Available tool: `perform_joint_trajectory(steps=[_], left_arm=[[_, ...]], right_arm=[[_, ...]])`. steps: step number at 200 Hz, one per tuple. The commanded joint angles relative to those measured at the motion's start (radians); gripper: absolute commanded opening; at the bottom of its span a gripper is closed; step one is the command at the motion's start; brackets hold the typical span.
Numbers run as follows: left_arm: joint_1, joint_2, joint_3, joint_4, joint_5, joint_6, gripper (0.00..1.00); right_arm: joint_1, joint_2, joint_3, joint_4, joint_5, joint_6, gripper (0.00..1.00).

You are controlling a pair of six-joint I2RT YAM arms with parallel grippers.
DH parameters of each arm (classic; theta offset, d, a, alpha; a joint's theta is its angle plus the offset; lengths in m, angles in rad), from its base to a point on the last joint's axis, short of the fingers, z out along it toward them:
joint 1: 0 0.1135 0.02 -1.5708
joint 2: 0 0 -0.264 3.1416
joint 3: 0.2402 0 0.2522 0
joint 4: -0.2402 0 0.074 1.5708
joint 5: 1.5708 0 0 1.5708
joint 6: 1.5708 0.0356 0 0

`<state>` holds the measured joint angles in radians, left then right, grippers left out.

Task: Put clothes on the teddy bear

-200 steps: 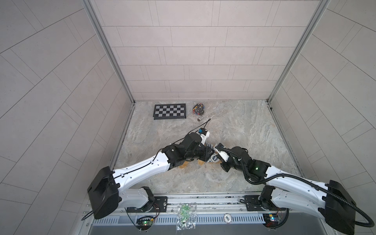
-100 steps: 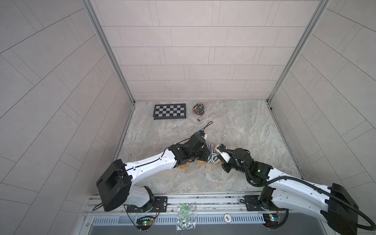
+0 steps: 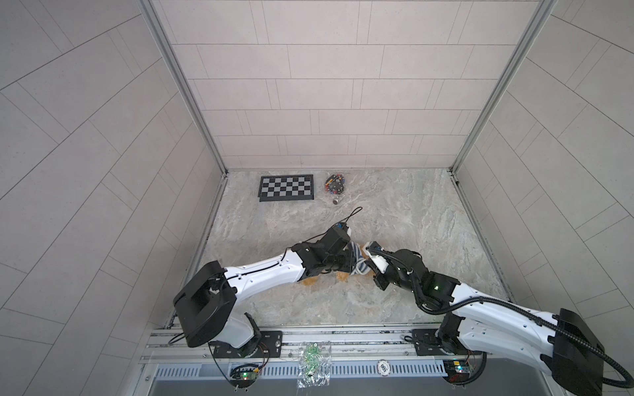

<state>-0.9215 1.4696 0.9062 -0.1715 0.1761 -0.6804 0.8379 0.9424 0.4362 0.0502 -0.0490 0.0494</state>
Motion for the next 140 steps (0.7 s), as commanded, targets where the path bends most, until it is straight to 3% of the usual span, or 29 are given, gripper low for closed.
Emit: perform_joint_trajectory(steps=[1, 69, 104, 120, 140], left_arm=[[-0.001, 0.008, 0.043, -0.019, -0.006, 0.027, 0.23], [-0.001, 0.048, 0.083, -0.033, 0.001, 0.044, 0.21], [-0.001, 0.050, 0.082, -0.042, -0.011, 0.043, 0.09], [-0.001, 0.039, 0.076, -0.041, -0.012, 0.041, 0.04], [-0.001, 0.020, 0.065, -0.037, -0.005, 0.040, 0.02]], right_arm=[[0.001, 0.003, -0.007, 0.028, -0.006, 0.011, 0.00], [0.001, 0.000, -0.014, 0.037, -0.006, 0.011, 0.00], [0.001, -0.016, -0.025, 0.027, 0.009, 0.009, 0.02], [0.000, -0.032, -0.030, 0.008, 0.024, 0.013, 0.08], [0.000, -0.082, -0.044, -0.020, 0.053, 0.032, 0.25]])
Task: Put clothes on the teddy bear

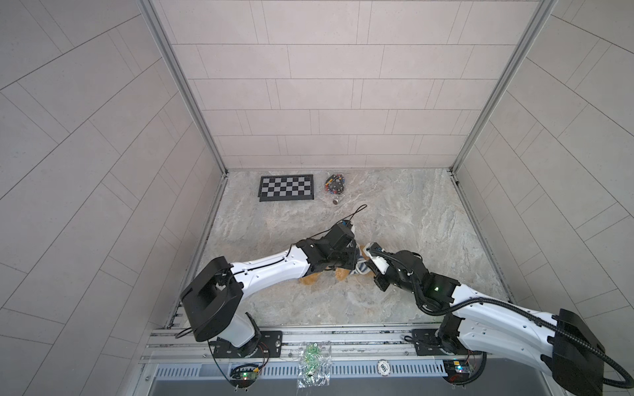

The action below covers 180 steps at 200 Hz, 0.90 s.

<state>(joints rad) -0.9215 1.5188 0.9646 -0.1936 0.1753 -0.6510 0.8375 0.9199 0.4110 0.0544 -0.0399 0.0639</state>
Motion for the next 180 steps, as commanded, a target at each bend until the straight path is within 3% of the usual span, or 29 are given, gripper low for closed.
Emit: perform_joint_trajectory(steps=[1, 28, 74, 126, 180], left_arm=[[0.000, -0.030, 0.007, -0.015, -0.003, 0.011, 0.02], [-0.001, -0.054, -0.006, -0.009, 0.016, 0.015, 0.00], [0.001, -0.069, -0.001, -0.020, 0.036, 0.039, 0.00], [0.011, -0.101, -0.007, -0.027, 0.039, 0.050, 0.00], [0.062, -0.137, -0.045, -0.019, 0.082, 0.074, 0.00]], right_arm=[[0.000, -0.063, -0.021, -0.025, 0.046, 0.020, 0.26], [-0.005, -0.171, -0.056, -0.074, 0.075, 0.040, 0.48], [-0.022, -0.265, -0.101, -0.099, 0.092, 0.081, 0.63], [-0.048, -0.173, -0.088, -0.086, 0.039, 0.141, 0.65], [-0.048, -0.211, -0.137, -0.016, 0.000, 0.183, 0.67]])
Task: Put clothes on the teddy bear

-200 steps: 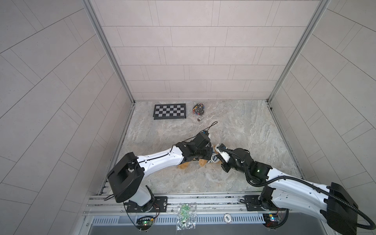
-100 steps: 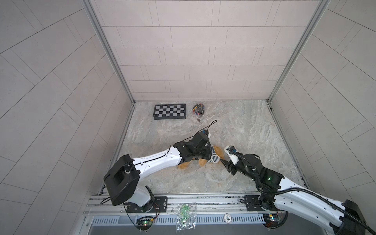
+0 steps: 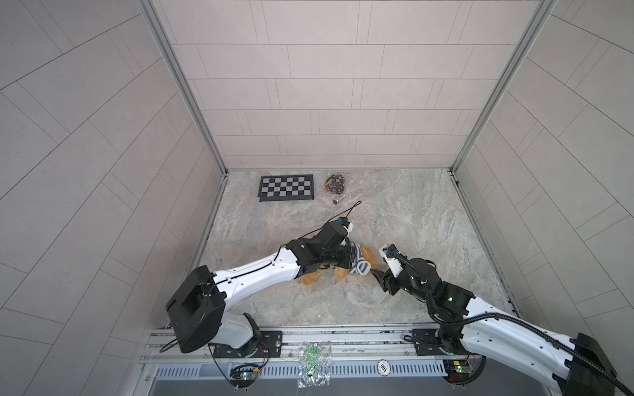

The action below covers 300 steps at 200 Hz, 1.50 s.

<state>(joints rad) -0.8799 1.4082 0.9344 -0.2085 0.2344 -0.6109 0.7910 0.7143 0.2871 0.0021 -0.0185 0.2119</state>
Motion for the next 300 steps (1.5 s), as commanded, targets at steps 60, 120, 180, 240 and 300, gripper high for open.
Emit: perform_joint_trajectory(steps=[60, 120, 180, 240, 300], left_arm=[[0.036, -0.054, -0.021, -0.011, 0.045, 0.050, 0.00], [0.036, -0.045, -0.018, -0.001, 0.060, 0.049, 0.00], [0.035, -0.053, -0.010, -0.009, 0.061, 0.045, 0.00], [-0.032, -0.072, 0.042, -0.054, 0.041, 0.033, 0.00], [-0.080, -0.136, -0.090, -0.089, -0.059, -0.036, 0.00]], right_arm=[[-0.001, 0.143, 0.008, 0.129, -0.040, 0.002, 0.68], [-0.001, 0.324, 0.060, 0.208, -0.049, -0.053, 0.64], [-0.001, 0.391, 0.096, 0.224, -0.023, -0.090, 0.21], [0.001, 0.349, 0.216, 0.040, 0.139, 0.150, 0.00], [0.001, 0.321, 0.268, -0.064, 0.229, 0.301, 0.00]])
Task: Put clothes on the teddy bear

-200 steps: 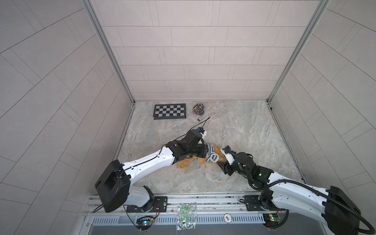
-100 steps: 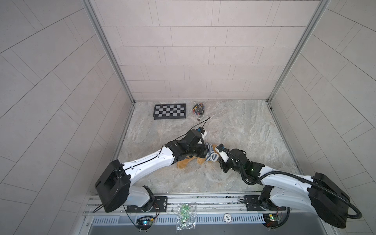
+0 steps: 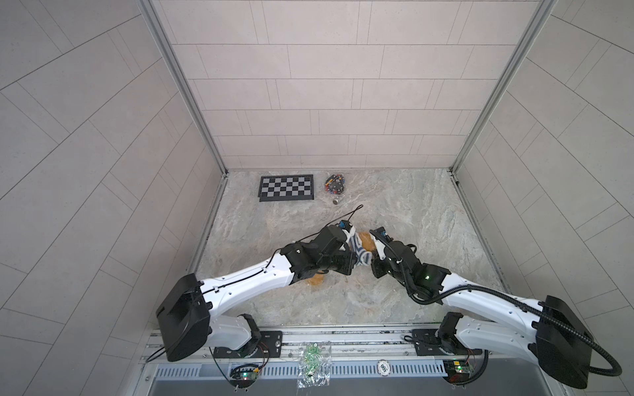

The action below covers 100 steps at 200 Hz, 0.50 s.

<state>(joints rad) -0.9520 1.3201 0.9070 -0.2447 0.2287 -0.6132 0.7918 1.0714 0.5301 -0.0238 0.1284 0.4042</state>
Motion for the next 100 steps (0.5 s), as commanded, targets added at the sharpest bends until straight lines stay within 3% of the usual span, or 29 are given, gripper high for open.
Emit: perform_joint_trajectory(steps=[1, 36, 100], left_arm=[[-0.008, -0.049, -0.065, -0.054, -0.056, -0.035, 0.00], [0.007, -0.089, -0.125, -0.052, -0.099, -0.054, 0.00], [0.073, -0.125, -0.222, -0.056, -0.074, -0.036, 0.00]], right_arm=[[0.000, -0.038, 0.024, -0.039, 0.084, 0.109, 0.00], [-0.001, -0.083, 0.028, -0.089, 0.102, 0.096, 0.00], [-0.006, -0.115, 0.034, -0.130, 0.123, 0.137, 0.00]])
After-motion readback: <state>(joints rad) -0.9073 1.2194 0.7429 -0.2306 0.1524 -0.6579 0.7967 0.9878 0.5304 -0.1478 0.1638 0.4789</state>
